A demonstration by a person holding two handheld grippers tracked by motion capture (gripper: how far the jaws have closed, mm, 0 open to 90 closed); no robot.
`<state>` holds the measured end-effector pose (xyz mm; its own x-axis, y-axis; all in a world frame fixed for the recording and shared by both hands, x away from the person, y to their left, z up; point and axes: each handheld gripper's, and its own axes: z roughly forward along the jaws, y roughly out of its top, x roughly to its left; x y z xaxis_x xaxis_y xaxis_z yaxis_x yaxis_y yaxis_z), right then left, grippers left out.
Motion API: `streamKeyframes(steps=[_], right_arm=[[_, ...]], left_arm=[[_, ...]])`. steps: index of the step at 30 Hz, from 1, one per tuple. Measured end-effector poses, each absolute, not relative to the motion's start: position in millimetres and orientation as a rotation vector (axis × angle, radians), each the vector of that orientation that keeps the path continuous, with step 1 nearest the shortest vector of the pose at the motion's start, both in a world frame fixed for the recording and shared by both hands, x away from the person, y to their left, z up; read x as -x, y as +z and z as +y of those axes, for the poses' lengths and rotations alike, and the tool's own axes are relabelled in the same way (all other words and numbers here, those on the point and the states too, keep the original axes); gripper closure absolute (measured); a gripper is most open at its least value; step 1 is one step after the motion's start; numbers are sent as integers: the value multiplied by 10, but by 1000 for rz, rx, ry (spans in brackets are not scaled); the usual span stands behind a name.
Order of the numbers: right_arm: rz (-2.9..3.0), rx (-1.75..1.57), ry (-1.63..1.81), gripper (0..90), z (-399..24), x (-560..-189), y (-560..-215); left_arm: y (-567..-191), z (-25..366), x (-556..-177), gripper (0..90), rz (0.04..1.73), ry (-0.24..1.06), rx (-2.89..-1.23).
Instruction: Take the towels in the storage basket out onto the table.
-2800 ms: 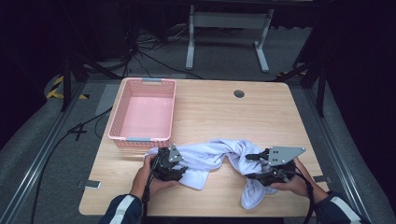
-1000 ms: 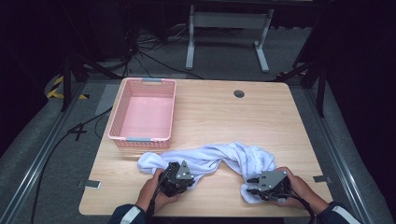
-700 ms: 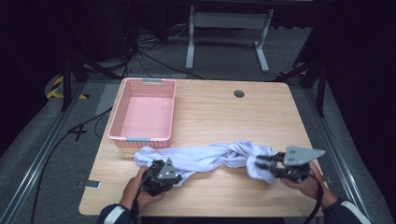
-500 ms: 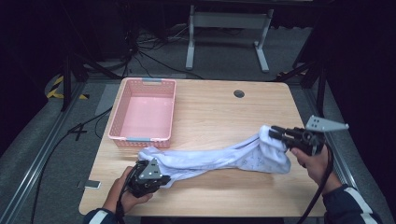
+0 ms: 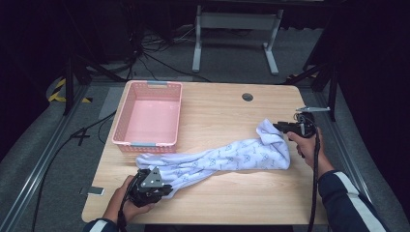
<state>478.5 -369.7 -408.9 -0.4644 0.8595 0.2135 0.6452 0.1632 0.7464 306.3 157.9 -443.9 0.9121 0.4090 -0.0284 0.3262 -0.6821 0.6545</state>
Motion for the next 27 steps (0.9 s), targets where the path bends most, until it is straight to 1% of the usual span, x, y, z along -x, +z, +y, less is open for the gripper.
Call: streamKeyframes(steps=[2, 3, 5, 6, 7, 9, 10, 12, 13, 17, 19, 21, 23, 24, 25, 26, 27], right_arm=[[2183, -1433, 1131, 527, -3758, -4810, -4117], [2173, -1423, 1079, 500, -3789, -4820, -4125], [2173, -1410, 1053, 495, -3817, -4821, -4124], [2170, -1357, 992, 458, -3874, -4806, -4092], [2170, -1357, 992, 458, -3874, -4806, -4092], [2144, -1295, 1020, 456, -3961, -4756, -4003], [2121, -1284, 1026, 450, -3998, -4723, -3956], [2118, -1213, 1080, 465, -4056, -4649, -3858], [2141, -1174, 1128, 467, -4062, -4602, -3813], [2357, -883, 1210, 453, -3861, -4374, -3739], [2458, -740, 1177, 420, -3678, -4262, -3793], [2530, -662, 1174, 416, -3551, -4211, -3867], [2602, -615, 1095, 373, -3389, -4215, -4003], [2621, -596, 1047, 367, -3331, -4233, -4069], [2625, -604, 1012, 372, -3289, -4256, -4134], [2630, -618, 1001, 388, -3267, -4285, -4186], [2622, -630, 1001, 425, -3265, -4313, -4216]], left_arm=[[-4439, 1569, -3063, 723, 523, 172, -2373], [-4436, 1567, -3067, 667, 537, 185, -2359], [-4427, 1571, -3075, 551, 551, 205, -2348], [-4419, 1582, -3084, 517, 578, 226, -2318], [-4410, 1594, -3089, 517, 589, 226, -2298], [-4368, 1643, -3123, 450, 615, 259, -2232], [-4356, 1652, -3138, 451, 629, 265, -2213], [-4347, 1662, -3191, 454, 655, 304, -2198], [-4357, 1658, -3217, 457, 679, 303, -2187], [-4408, 1583, -3324, 477, 698, 334, -2221], [-4436, 1521, -3363, 496, 686, 325, -2241], [-4484, 1436, -3391, 498, 671, 310, -2269], [-4543, 1340, -3429, 505, 669, 310, -2326], [-4576, 1306, -3448, 504, 668, 303, -2334], [-4604, 1275, -3466, 509, 672, 300, -2357], [-4631, 1257, -3486, 533, 667, 297, -2364], [-4640, 1254, -3502, 545, 677, 279, -2350]])
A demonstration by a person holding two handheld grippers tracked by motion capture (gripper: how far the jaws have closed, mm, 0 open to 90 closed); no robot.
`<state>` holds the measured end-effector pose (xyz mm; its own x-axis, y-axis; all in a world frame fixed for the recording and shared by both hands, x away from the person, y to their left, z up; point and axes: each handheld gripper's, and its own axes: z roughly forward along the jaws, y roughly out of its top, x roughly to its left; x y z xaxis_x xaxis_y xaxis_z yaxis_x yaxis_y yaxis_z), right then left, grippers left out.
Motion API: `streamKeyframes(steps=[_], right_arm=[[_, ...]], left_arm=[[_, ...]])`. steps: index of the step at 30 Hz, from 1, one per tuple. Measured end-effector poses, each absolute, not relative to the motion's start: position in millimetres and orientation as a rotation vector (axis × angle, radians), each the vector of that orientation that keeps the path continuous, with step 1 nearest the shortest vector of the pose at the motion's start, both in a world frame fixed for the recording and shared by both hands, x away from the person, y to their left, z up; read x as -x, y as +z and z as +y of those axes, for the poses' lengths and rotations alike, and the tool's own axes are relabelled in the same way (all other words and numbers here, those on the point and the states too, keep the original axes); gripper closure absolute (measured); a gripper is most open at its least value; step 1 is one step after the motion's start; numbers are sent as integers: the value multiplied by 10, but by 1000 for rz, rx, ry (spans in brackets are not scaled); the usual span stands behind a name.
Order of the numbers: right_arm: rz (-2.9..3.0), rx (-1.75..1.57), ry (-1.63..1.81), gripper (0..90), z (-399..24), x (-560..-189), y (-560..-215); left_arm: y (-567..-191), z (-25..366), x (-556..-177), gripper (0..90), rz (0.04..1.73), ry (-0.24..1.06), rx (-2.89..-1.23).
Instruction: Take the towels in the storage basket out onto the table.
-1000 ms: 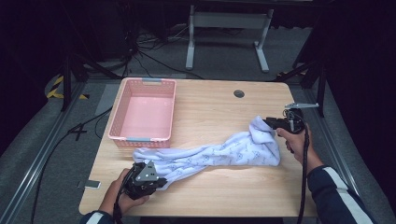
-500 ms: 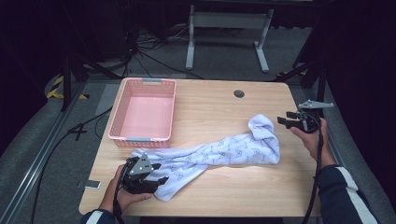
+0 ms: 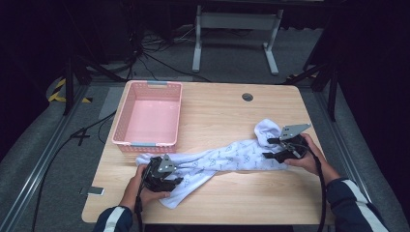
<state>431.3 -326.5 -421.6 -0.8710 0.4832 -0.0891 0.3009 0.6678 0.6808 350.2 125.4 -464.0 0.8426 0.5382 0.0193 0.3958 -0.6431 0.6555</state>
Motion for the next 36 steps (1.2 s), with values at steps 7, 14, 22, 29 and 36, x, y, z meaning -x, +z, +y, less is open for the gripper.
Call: streamKeyframes(steps=[7, 14, 22, 29, 36], right_arm=[[2546, -666, 1059, 762, -3365, -4339, -4164], [2349, -788, 1228, 826, -3592, -4311, -3887], [2106, -1009, 1236, 836, -3874, -4449, -3722], [2107, -1098, 1149, 768, -3864, -4698, -3896], [2115, -1105, 1045, 550, -3755, -4797, -3990]], left_arm=[[-4608, 1261, -3489, 847, 640, 303, -2380], [-4470, 1348, -3432, 862, 595, 311, -2330], [-4366, 1381, -3289, 868, 429, 233, -2361], [-4304, 1448, -3221, 838, 529, 292, -2279], [-4351, 1401, -3250, 566, 590, 314, -2263]])
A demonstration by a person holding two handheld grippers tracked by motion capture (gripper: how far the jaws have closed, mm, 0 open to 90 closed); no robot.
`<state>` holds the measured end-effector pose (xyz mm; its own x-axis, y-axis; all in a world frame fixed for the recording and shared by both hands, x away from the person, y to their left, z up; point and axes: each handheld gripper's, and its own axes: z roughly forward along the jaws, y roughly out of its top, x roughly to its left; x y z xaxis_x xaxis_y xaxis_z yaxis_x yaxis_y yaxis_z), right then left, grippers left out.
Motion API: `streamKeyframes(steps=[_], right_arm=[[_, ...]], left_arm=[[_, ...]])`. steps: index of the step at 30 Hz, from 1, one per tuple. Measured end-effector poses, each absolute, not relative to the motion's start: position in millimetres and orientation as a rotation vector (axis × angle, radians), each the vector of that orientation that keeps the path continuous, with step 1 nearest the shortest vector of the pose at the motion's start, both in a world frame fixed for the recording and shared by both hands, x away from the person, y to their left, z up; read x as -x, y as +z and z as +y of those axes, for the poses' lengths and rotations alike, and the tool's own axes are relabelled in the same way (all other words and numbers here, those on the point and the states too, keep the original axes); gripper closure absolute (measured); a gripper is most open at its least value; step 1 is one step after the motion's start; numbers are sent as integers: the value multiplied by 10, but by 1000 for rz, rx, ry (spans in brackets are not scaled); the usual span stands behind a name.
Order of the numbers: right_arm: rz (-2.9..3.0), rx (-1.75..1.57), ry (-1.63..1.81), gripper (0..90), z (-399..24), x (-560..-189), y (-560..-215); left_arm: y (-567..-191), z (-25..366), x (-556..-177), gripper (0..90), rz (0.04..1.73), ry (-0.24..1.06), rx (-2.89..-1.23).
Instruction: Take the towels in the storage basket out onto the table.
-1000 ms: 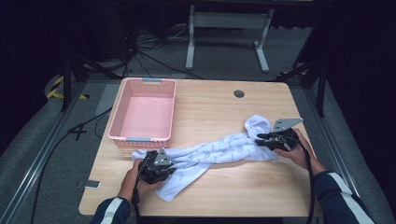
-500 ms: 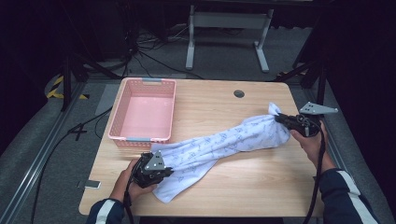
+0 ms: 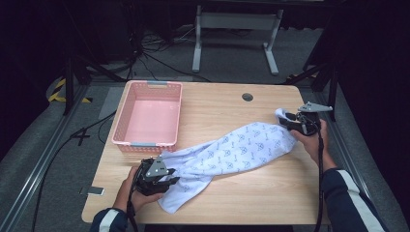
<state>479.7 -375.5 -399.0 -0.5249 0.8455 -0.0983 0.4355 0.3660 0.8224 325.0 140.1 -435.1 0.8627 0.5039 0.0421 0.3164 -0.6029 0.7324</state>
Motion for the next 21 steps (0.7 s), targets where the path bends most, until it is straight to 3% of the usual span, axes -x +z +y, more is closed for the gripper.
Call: streamKeyframes(steps=[8, 12, 16, 19, 21], right_arm=[[2065, -1026, 1089, 488, -3885, -4417, -3728], [2158, -935, 1215, 519, -3887, -4225, -3680], [2398, -710, 1264, 545, -3643, -4045, -3797], [2581, -543, 1137, 507, -3365, -3929, -4003], [2683, -466, 1044, 464, -3208, -3888, -4159]], left_arm=[[-4349, 971, -3069, 505, 379, 193, -2325], [-4440, 757, -3090, 514, 357, 156, -2390], [-4518, 672, -3142, 558, 364, 166, -2433], [-4577, 624, -3198, 587, 413, 182, -2457], [-4588, 628, -3223, 659, 421, 186, -2452]])
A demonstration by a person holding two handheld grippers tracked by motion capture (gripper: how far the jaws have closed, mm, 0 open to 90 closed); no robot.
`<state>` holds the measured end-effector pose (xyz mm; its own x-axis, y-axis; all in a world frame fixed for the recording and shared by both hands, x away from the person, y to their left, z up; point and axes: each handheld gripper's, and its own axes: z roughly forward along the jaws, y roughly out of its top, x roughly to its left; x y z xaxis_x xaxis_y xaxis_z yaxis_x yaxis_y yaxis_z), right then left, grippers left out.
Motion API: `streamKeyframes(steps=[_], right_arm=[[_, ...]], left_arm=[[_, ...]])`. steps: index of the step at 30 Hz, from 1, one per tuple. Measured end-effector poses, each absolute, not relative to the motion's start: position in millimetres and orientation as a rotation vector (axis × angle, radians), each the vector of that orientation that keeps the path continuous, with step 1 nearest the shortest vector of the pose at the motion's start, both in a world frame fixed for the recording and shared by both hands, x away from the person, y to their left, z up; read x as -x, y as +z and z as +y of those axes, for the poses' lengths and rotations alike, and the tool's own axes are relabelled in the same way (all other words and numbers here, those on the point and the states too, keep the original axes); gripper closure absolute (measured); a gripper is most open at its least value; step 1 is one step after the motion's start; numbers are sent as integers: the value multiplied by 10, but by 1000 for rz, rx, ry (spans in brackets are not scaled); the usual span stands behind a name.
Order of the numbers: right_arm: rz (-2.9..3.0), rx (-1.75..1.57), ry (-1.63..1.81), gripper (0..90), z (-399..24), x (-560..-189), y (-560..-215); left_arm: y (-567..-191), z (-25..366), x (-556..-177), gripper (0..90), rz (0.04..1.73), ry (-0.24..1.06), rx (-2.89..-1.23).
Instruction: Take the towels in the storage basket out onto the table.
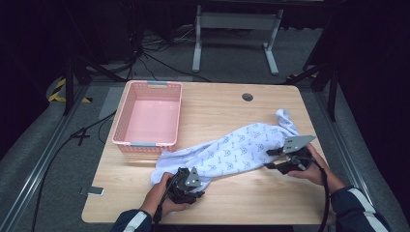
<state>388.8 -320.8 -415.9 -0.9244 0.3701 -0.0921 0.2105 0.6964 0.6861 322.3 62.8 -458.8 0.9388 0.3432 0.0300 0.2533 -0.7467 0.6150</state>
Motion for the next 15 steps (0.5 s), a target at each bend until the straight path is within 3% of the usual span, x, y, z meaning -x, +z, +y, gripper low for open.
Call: streamKeyframes(steps=[4, 8, 10, 13, 15], right_arm=[[2723, -421, 1013, 396, -3083, -3910, -4316], [2710, -395, 900, 469, -3002, -3963, -4450], [2670, -378, 873, 569, -2995, -3991, -4486], [2621, -366, 838, 810, -3014, -3994, -4484], [2583, -369, 839, 857, -3036, -3987, -4429]], left_arm=[[-4578, 654, -3258, 835, 416, 184, -2451], [-4490, 712, -3234, 884, 377, 193, -2413], [-4377, 784, -3208, 885, 348, 219, -2344], [-4251, 864, -3183, 885, 345, 258, -2292], [-4168, 919, -3167, 886, 337, 287, -2267]])
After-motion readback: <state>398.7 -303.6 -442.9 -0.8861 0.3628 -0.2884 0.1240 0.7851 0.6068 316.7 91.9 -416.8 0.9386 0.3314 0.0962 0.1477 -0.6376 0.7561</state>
